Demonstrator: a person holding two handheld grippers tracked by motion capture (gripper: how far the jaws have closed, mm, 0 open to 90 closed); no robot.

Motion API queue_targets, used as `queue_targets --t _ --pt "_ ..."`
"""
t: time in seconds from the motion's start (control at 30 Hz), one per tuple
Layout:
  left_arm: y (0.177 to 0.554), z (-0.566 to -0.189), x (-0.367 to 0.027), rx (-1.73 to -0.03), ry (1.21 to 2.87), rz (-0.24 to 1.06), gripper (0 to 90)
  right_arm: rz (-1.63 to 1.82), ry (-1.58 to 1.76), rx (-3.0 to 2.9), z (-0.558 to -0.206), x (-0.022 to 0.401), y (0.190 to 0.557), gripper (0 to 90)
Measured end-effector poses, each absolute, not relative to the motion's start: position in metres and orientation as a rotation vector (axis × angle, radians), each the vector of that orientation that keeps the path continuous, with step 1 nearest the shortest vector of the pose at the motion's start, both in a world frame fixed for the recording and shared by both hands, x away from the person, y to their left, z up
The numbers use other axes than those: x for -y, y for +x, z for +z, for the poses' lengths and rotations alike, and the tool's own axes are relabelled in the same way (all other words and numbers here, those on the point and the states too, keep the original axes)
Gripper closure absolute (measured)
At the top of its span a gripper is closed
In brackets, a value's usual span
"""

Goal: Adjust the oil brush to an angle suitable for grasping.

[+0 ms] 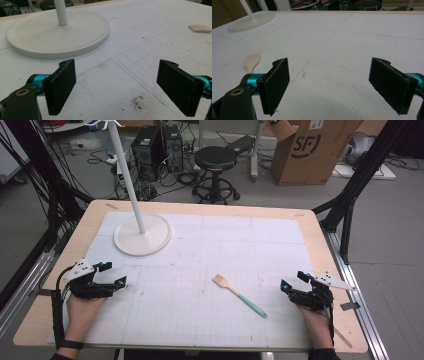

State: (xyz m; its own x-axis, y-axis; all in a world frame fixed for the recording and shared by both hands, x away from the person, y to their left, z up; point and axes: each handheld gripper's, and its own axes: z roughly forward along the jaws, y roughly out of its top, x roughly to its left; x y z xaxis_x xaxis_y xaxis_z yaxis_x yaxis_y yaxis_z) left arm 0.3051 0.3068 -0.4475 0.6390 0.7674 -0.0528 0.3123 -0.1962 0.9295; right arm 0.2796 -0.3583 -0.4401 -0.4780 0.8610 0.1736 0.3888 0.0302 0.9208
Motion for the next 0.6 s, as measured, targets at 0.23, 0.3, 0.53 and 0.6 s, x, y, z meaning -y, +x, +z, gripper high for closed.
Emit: queue_targets --t 0.23,0.3,0.53,0.6 --pt "0.3046 -0.4474 -0.3061 -0.856 1.792 0.531 16.6 1.461 1.268 -1.880 -0.4392 0.3586 0.2798 15.9" --pt "0.3042 -0.4475 -0.3055 -0.855 1.790 0.531 16.5 1.468 1.265 -1.881 -0.4387 0.3588 0.2808 16.0" --pt "0.3040 -0.4475 -0.3060 -0.861 1.785 0.540 15.6 1.480 1.240 -1.915 -0.4341 0.3559 0.2804 16.4" --pt "0.3040 -0.4475 -0.3059 -0.863 1.786 0.543 15.6 1.495 1.225 -1.930 -0.4331 0.3542 0.2811 17.7"
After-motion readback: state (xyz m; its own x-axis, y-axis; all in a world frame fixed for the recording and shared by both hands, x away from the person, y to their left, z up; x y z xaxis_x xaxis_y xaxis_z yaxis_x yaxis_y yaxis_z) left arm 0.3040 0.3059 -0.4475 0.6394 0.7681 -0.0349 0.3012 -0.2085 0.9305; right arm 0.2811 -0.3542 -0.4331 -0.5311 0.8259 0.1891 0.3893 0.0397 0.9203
